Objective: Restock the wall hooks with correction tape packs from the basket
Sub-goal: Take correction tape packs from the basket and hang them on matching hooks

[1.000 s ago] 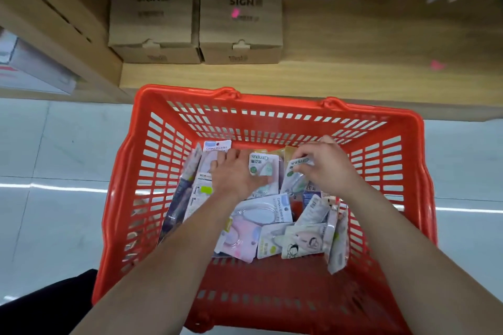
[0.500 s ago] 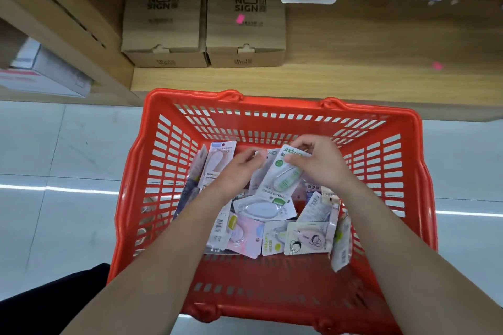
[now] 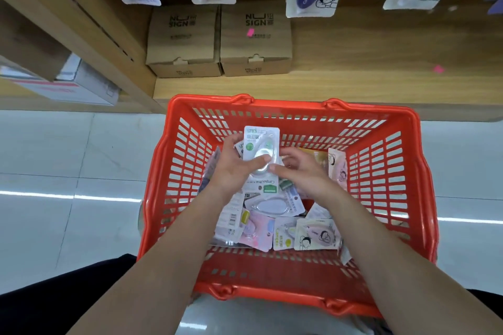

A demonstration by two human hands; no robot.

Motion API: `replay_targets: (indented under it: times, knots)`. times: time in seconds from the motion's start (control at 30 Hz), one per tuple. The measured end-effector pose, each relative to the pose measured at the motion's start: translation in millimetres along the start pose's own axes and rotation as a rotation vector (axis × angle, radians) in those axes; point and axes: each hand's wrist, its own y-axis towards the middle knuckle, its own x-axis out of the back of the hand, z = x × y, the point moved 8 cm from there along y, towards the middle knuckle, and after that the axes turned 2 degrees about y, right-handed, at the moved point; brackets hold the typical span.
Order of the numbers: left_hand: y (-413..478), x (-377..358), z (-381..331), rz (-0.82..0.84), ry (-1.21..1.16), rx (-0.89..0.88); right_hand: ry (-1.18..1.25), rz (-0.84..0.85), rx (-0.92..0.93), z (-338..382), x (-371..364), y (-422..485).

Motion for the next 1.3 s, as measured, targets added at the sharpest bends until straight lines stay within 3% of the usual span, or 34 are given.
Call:
replay_targets:
  times: [0.2,0.27,0.37,0.47,0.57,0.63,0.7,0.83,1.07,1.3]
  knots:
    - [-19,18,-9,0.038,-0.047,0.037,-0.042,0.064,0.067,18,-11,-9]
    - [-23,22,-11,0.040,-0.014,0.023,-0.071,0.017,0.056,17,-5,-10]
    - [-28,25,-4,0.110,0.124,0.034,-0.108,-0.103,0.089,16,11,-12]
    - [-28,18,7,0.239,0.434,0.040,0.004,-0.150,0.095,6,15,-9]
    - [-35,6,18,0.333,0.466,0.101,0.001,-0.139,0.118,-1,11,-4]
    - [-28,12,26,0.266,0.403,0.108,0.027,-0.168,0.051,-18,17,-2]
    - [-23,26,31,0.164,0.353,0.104,-0.109,-0.211,-0.041,-44,28,-4]
    - [-18,44,45,0.059,0.200,0.116,-0.410,-0.065,-0.144,-82,21,-1]
    - [-21,40,44,0.052,0.159,0.065,-0.238,-0.042,-0.122,-76,7,0]
    - [-11,43,54,0.025,0.151,0.050,-0.045,-0.103,-0.014,-31,45,-14]
